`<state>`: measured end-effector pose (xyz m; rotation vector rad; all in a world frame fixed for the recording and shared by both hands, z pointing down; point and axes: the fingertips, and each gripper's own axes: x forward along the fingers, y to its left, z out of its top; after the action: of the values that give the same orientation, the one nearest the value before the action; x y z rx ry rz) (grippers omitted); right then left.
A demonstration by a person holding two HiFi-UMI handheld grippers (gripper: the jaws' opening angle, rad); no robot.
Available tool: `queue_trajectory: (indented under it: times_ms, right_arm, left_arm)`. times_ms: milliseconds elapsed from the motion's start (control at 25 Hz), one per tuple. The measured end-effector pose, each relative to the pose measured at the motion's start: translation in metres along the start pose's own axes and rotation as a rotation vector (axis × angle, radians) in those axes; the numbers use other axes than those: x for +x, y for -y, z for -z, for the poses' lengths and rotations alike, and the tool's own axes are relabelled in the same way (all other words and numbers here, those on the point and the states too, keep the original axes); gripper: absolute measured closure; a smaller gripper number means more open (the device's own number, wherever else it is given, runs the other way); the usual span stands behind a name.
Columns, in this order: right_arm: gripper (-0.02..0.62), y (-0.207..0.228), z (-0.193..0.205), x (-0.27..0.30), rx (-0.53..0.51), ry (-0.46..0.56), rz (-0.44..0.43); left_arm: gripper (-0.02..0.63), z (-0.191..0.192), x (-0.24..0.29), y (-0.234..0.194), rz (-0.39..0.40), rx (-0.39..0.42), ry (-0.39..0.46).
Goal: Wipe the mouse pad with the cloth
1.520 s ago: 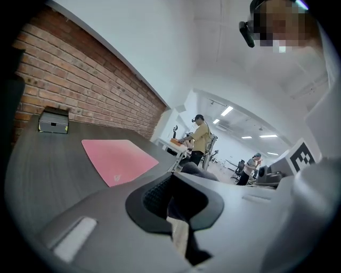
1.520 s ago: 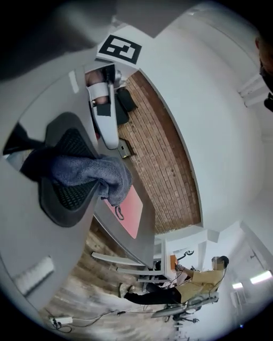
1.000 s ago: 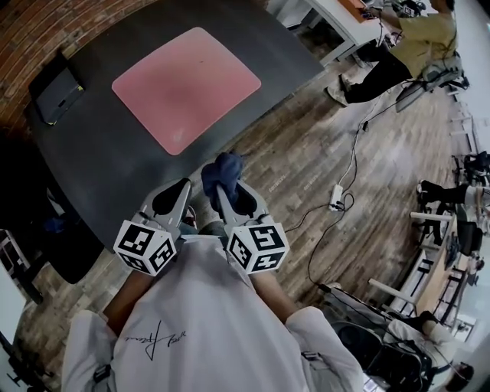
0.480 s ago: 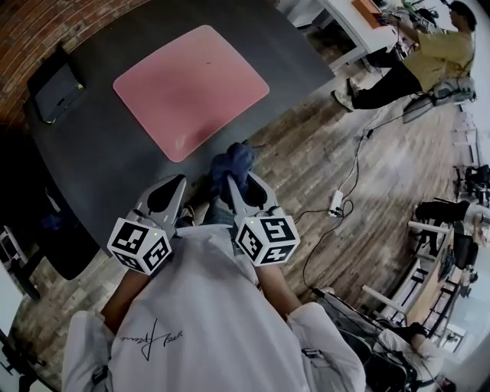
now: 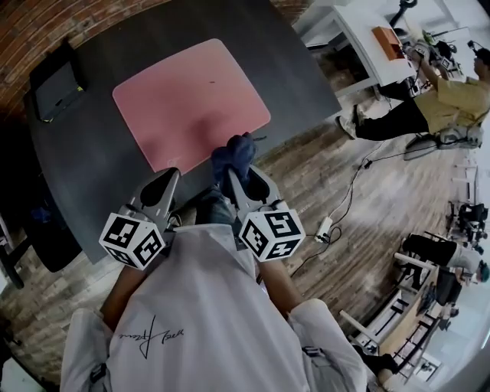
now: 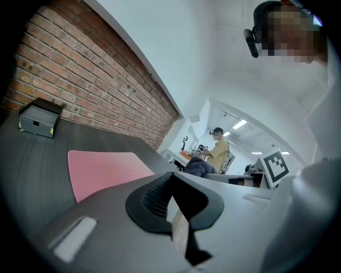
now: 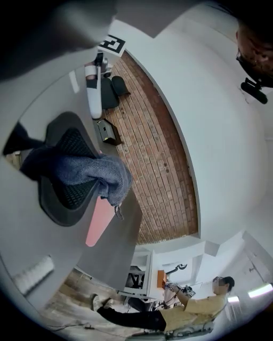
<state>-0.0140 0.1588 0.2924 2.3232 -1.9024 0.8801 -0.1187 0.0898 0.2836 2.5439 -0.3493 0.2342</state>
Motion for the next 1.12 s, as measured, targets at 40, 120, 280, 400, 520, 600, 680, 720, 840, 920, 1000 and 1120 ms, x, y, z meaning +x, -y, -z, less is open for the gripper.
queue_trajectory:
  times_ms: [40, 120, 280, 400, 520, 600, 680, 720, 840, 920, 1000, 1120]
  right_arm:
    - [0.492, 0.006, -0.006, 0.005, -0.006, -0.007, -0.013]
    - [0.492, 0.017, -0.017, 0.015, -0.018, -0.020, -0.041]
    - [0.489, 0.038, -0.037, 0.032, -0.036, -0.040, -0.118]
    - [0.489, 0.057, -0.045, 0.047, -0.046, -0.067, -0.159]
    - [0.489, 0.080, -0.053, 0.061, -0.055, -0.081, -0.186]
    - [0.489, 0.095, -0.059, 0.071, -0.062, -0.081, -0.208]
    - [0.491, 0.106, -0.062, 0.080, -0.079, -0.096, -0.235]
    - [0.491, 0.110, -0.062, 0.085, -0.089, -0.106, -0.247]
    - [0.491, 0.125, -0.060, 0.097, -0.104, -0.138, -0.271]
    - [0.492, 0.136, -0.057, 0.106, -0.096, -0.153, -0.269]
    - [0.491, 0.144, -0.051, 0.114, -0.085, -0.167, -0.263]
    - [0.491, 0.151, -0.038, 0.128, -0.102, -0.188, -0.260]
  left_arm:
    - [0.595, -0.003, 0.007, 0.000, -0.010, -0.004, 0.005]
    - [0.595, -0.008, 0.022, 0.000, -0.032, -0.010, 0.018]
    - [0.595, -0.018, 0.050, -0.003, -0.092, -0.026, 0.043]
    - [0.595, -0.023, 0.070, -0.006, -0.132, -0.035, 0.058]
    - [0.595, -0.025, 0.087, -0.008, -0.176, -0.058, 0.080]
    - [0.595, -0.024, 0.099, -0.010, -0.211, -0.080, 0.096]
    - [0.595, -0.026, 0.110, -0.011, -0.244, -0.091, 0.111]
    - [0.595, -0.026, 0.116, -0.011, -0.260, -0.088, 0.116]
    - [0.595, -0.024, 0.131, -0.015, -0.323, -0.081, 0.111]
    - [0.601, -0.023, 0.136, -0.018, -0.361, -0.084, 0.110]
    - [0.601, -0.024, 0.135, -0.020, -0.386, -0.080, 0.121]
    - [0.601, -0.022, 0.127, -0.028, -0.426, -0.081, 0.137]
